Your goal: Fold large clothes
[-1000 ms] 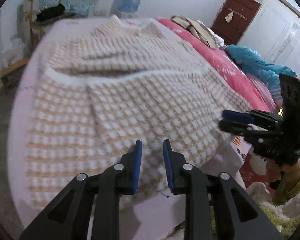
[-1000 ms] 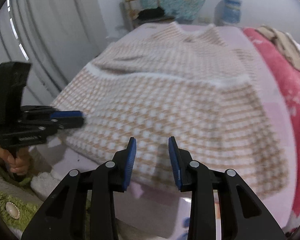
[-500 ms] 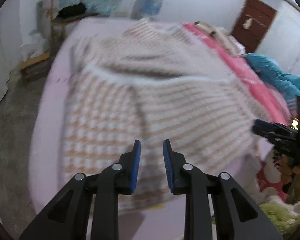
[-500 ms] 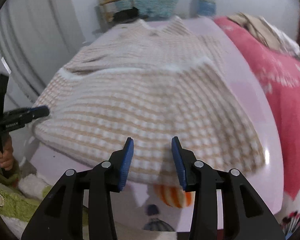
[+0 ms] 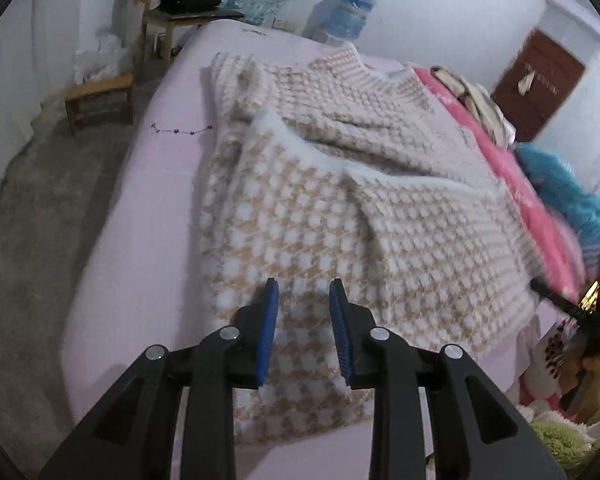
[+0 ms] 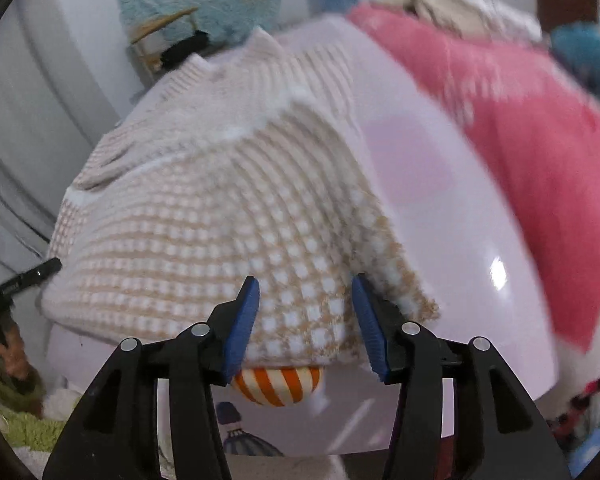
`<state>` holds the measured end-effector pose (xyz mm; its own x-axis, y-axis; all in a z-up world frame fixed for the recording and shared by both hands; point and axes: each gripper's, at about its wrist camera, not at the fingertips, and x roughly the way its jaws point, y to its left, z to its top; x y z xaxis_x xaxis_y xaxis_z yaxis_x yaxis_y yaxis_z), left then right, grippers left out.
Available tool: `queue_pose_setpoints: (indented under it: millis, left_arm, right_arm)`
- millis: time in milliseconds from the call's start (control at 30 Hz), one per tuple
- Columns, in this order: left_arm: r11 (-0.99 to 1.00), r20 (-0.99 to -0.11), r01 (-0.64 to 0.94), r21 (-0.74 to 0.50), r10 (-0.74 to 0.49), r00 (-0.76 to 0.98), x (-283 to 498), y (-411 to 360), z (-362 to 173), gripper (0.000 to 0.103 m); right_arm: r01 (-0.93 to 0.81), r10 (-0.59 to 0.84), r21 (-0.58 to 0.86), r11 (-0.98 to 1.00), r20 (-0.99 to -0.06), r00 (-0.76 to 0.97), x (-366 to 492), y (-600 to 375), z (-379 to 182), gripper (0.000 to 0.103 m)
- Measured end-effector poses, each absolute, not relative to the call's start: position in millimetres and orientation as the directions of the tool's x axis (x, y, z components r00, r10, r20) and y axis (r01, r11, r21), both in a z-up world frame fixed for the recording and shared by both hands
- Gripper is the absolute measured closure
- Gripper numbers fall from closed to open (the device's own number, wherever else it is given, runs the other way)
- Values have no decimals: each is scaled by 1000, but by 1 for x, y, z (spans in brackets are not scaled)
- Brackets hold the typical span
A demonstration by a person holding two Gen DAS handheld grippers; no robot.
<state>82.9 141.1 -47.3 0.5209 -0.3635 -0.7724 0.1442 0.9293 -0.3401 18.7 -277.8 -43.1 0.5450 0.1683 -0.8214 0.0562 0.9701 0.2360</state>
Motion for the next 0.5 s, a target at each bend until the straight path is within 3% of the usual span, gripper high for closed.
queue_pose_setpoints:
  millis: [133, 267, 333, 500]
  left_arm:
    - [927, -774, 136, -350, -368, 515, 84, 144, -44, 77]
    - [927, -773, 130, -352, -366, 518, 85, 145, -36, 76]
    - [933, -768, 137, -333, -353, 535, 85, 140, -28, 69]
    - [938, -756, 147, -315, -341, 559, 89, 135, -14, 53]
  right_arm:
    - [39, 111, 157, 987, -832, 544, 19, -266, -40, 53]
    - [47, 124, 178, 983, -829, 545, 21, -262, -31, 50]
    - [52, 129, 190, 980, -817, 563, 20, -262, -23, 42]
    - [45, 149, 220, 975, -783, 604, 23, -263, -5, 35]
